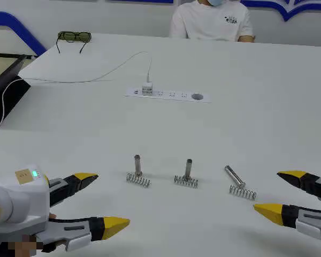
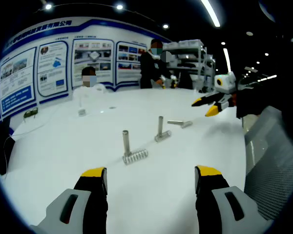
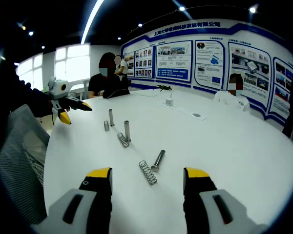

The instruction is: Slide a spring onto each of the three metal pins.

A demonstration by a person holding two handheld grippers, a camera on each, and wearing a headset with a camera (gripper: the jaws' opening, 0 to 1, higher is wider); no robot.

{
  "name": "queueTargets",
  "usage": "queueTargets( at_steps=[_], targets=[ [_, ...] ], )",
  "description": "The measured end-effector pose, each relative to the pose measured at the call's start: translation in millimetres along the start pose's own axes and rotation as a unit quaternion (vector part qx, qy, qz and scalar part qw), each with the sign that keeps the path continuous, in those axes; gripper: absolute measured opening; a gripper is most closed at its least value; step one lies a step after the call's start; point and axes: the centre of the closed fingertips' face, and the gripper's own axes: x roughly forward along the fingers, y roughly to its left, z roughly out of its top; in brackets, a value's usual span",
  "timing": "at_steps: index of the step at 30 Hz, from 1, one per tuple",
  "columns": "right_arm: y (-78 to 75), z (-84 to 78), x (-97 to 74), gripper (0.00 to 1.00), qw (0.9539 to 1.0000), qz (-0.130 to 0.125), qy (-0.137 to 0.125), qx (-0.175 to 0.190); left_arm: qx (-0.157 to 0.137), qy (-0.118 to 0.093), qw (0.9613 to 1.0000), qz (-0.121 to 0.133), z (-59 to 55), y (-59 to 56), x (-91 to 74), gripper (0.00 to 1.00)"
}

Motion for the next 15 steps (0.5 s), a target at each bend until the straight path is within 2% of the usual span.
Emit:
queueTargets(
  at_steps=[7,15],
  targets=[
    [-6.9,8.3,1.1,0.59,1.0000,-0.006,-0.001,0.004,-0.001,-0.001,1.0000,0.002,1.4,1.5,0.9,0.74],
    [-13.1,20.1,10.5,0.56,0.9999,-0.014,0.007,-0.001,-0.005,-0.002,1.0000,0.003,0.2,0.1,-0.1,0.74]
  ],
)
